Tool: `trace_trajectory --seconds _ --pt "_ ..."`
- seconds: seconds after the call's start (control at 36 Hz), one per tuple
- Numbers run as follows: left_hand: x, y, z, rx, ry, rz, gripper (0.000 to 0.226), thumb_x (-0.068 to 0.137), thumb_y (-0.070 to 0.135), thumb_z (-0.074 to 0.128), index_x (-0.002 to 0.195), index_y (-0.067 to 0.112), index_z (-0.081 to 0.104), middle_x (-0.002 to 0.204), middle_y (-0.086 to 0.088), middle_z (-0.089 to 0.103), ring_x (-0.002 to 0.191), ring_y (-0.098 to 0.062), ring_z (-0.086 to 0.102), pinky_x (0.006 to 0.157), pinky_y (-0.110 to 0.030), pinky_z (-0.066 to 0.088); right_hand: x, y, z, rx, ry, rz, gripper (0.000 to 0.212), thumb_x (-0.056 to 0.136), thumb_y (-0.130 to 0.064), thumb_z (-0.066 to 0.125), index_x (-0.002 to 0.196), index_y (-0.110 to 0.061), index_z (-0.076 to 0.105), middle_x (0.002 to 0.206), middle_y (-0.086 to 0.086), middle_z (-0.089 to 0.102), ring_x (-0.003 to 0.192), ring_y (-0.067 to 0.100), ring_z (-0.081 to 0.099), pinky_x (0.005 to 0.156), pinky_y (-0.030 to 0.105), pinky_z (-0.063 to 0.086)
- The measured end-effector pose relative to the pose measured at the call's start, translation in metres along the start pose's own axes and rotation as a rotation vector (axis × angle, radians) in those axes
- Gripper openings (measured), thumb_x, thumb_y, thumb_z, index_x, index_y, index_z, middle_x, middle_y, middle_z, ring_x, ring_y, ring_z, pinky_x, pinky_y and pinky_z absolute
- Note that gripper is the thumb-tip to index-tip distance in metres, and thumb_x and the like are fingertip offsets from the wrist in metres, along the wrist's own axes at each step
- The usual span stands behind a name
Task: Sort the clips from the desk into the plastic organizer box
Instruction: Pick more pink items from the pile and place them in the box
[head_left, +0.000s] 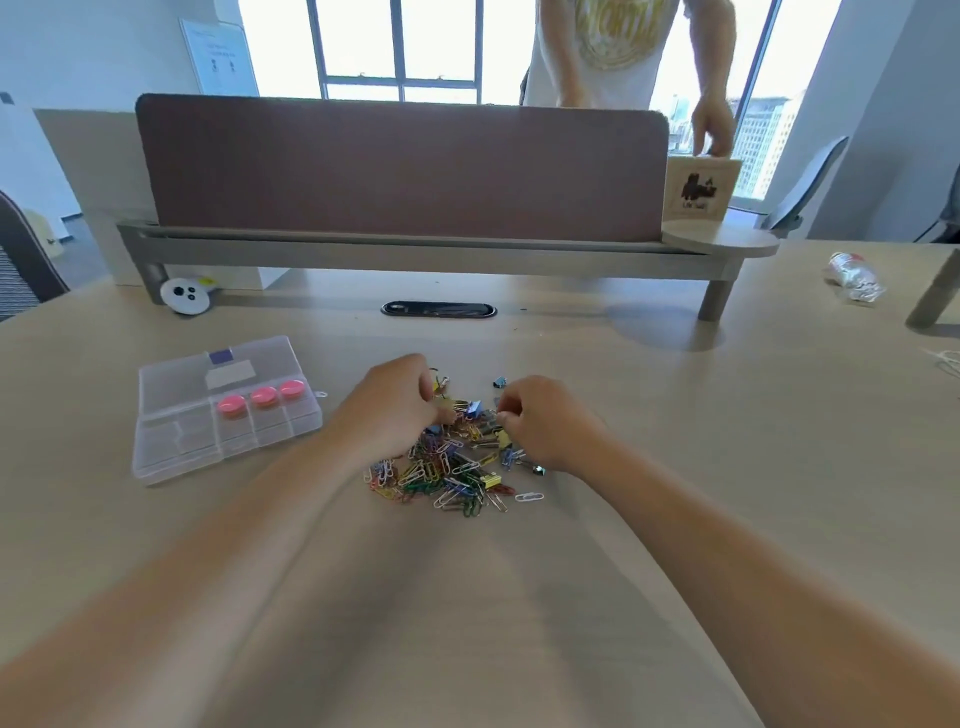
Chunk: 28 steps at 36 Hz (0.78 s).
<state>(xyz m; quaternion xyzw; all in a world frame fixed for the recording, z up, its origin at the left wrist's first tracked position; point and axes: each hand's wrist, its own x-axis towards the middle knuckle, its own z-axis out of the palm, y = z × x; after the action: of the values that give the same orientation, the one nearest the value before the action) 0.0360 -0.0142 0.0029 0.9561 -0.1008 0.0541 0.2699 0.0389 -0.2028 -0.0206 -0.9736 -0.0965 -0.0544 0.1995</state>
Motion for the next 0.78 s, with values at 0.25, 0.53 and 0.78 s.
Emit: trace_trajectory --seconds 0.25,0.53,0.78 --pt "0.003 -0.019 -0.008 -0.096 0.038 0.004 0.014 0.086 0.028 0.070 0.091 0.024 0.057 0.087 0.005 0.059 0.078 -0.014 0.056 0.061 -0.029 0.042 0.018 -0.025 0.016 0.007 -0.012 -0.045 0.008 0.092 -0.028 0.059 0.092 -0.024 0.066 0.090 -0.003 0.064 0.080 0.016 0.060 0.076 0.038 0.056" --pt "0.003 -0.039 -0.015 -0.107 0.025 -0.015 0.036 0.086 0.022 0.071 0.115 0.015 0.050 0.093 -0.001 0.063 0.083 -0.017 0.057 0.062 -0.024 0.039 0.033 -0.042 0.030 -0.026 -0.026 -0.061 0.024 0.091 -0.035 0.062 0.112 -0.025 0.067 0.108 -0.002 0.062 0.090 0.019 0.062 0.080 0.042 0.056" --pt "-0.002 -0.049 -0.019 -0.128 -0.026 -0.020 0.049 0.088 0.020 0.068 0.132 0.025 0.048 0.097 0.006 0.056 0.086 -0.012 0.056 0.062 -0.022 0.039 0.039 -0.053 0.042 -0.089 -0.038 -0.054 0.028 0.083 -0.045 0.068 0.104 -0.027 0.069 0.092 -0.008 0.068 0.077 0.016 0.065 0.071 0.039 0.059"
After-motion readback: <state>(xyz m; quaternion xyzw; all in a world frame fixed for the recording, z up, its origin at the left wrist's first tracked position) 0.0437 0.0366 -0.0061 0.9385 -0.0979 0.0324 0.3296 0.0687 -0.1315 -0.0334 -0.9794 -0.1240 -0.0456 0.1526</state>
